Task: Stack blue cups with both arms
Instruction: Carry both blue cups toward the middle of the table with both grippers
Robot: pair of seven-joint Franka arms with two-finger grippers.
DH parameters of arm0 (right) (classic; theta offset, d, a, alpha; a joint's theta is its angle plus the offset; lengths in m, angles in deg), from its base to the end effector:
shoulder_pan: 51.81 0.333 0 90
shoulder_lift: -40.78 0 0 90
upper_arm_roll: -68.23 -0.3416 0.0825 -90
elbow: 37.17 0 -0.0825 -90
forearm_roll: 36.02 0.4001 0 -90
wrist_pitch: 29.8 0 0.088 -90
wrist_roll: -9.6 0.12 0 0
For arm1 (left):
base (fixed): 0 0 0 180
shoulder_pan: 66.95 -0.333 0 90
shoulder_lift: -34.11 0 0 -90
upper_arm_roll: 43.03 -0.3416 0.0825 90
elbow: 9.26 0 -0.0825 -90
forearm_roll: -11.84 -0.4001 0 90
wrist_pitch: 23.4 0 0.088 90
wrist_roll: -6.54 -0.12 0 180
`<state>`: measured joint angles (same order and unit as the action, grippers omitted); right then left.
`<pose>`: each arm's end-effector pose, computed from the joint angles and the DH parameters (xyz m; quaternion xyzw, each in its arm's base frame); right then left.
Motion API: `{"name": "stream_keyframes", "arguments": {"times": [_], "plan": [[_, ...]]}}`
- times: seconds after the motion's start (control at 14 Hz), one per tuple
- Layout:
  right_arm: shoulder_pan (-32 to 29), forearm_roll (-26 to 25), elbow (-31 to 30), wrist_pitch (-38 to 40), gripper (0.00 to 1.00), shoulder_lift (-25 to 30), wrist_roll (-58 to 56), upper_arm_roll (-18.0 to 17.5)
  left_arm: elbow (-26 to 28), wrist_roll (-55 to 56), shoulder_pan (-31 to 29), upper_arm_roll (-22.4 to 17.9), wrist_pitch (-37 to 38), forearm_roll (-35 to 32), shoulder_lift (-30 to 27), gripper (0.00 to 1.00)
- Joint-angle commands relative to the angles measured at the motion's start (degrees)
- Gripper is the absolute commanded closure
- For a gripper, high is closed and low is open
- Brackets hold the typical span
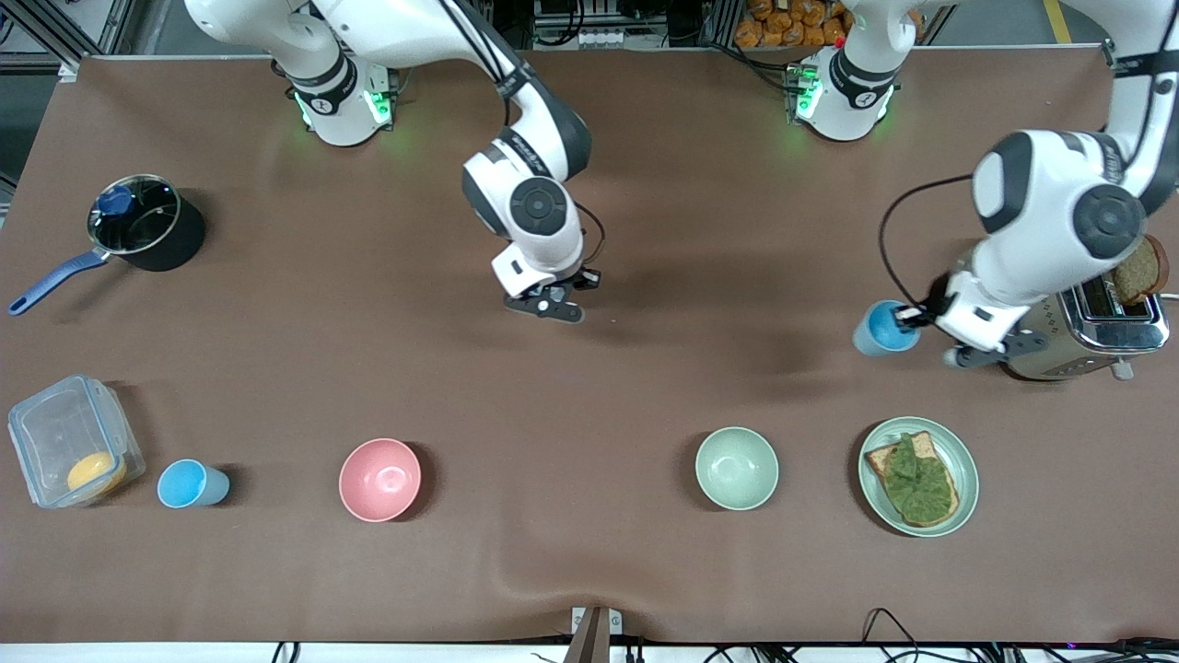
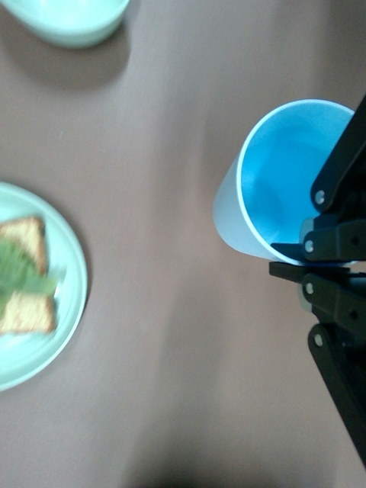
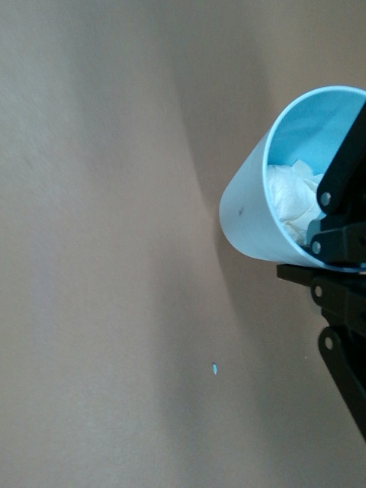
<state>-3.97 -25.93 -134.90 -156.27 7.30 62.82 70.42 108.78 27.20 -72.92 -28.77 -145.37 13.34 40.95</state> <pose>0.4756 0.5012 0.2446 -0.9905 0.1181 0.0704 0.0068 0.5737 -0.0827 0.3791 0.9927 0.1153 -0.0293 0.0189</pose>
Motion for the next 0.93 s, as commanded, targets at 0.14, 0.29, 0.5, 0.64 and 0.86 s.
{"name": "stream_keyframes", "arguments": {"times": [0.14,0.29,0.5,0.64,0.86], "plan": [[3.56,0.98,2.72,-0.62,1.0,-3.34,0.84,0.89,0.35,10.78,-0.44,8.14,0.86,1.14,-1.74,1.0],[4.18,1.07,2.72,-0.88,0.59,-3.52,1.71,0.97,-0.62,14.65,-0.36,9.99,0.86,2.71,-1.39,1.0],[4.27,0.46,4.2,-0.18,0.0,-2.91,3.39,1.06,-0.8,15.37,-0.09,11.13,1.03,3.33,-1.56,1.0],[3.66,0.55,6.4,1.92,0.0,-2.38,3.21,1.15,-1.24,16.68,-0.01,12.36,2.09,4.38,-1.48,1.0],[1.73,0.55,12.28,10.16,0.0,-1.41,2.69,1.59,-2.2,19.67,0.17,14.56,2.09,4.83,-0.95,1.0]]}}
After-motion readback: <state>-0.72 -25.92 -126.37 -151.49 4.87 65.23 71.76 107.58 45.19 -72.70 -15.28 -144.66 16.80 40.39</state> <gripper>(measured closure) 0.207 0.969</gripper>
